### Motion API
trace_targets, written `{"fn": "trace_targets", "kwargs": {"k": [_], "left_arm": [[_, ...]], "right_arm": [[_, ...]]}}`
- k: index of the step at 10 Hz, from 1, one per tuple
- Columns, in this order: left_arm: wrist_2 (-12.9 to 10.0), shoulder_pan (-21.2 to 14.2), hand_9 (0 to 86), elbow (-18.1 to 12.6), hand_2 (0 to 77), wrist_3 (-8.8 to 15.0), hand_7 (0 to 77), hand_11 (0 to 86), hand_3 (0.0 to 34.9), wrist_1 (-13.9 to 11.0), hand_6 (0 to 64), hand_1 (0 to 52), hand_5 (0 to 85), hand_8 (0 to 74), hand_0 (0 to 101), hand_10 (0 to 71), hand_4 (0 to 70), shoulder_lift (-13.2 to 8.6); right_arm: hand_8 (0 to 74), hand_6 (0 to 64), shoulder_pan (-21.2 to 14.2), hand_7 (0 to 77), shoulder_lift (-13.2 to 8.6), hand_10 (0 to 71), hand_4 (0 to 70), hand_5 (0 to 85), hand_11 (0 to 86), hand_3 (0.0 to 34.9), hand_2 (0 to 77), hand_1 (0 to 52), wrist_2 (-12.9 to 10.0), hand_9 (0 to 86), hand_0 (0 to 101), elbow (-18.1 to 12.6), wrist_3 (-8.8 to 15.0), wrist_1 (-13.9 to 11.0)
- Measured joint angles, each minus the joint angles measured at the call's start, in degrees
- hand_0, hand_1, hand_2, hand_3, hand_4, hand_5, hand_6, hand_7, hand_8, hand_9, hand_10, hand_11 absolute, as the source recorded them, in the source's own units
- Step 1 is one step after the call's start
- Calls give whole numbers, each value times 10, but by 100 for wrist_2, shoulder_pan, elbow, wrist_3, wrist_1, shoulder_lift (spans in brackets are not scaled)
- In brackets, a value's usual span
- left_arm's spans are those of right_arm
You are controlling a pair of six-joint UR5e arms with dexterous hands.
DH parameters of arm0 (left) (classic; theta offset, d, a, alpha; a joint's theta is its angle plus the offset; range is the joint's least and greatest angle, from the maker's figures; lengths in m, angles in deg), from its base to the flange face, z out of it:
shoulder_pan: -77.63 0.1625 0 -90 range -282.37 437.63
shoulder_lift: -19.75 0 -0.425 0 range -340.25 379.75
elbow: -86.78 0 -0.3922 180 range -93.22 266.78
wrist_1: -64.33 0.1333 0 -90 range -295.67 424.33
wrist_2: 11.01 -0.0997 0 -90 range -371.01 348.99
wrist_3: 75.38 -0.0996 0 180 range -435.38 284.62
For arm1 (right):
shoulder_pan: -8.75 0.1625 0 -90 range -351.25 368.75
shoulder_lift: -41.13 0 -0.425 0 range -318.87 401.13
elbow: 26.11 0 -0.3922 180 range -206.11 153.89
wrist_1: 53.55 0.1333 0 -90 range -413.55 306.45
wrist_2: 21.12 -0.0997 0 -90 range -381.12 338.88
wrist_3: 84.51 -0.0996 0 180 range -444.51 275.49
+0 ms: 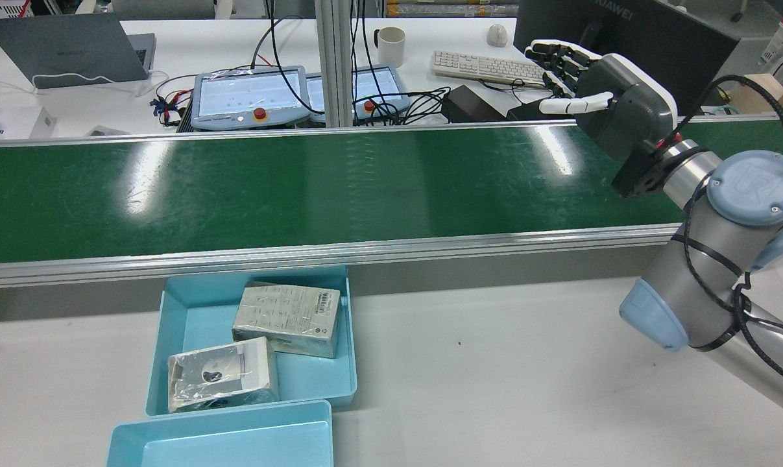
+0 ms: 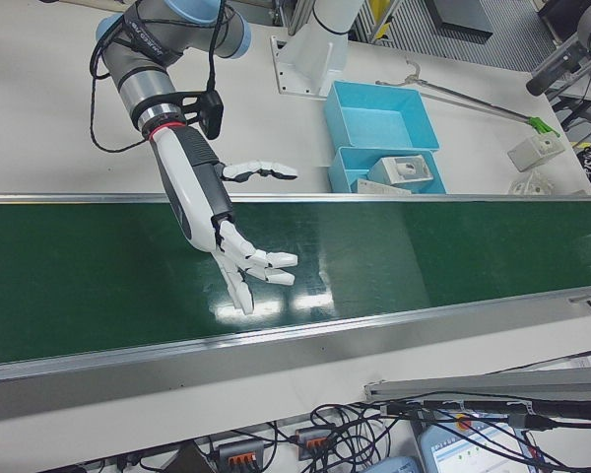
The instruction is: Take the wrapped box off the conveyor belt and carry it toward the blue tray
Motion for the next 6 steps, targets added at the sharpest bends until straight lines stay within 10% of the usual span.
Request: {"fn": "trace_targets", "kwargs": {"k": [6], "left_arm": [[0,0,0,0,11,0,5,0,0,0,0,0,11,5,0,5,0,0]], "right_arm": [[0,65,-9,207,56,5,142,251,16,73,180,169,83,44,494,-40,-20,3]]}}
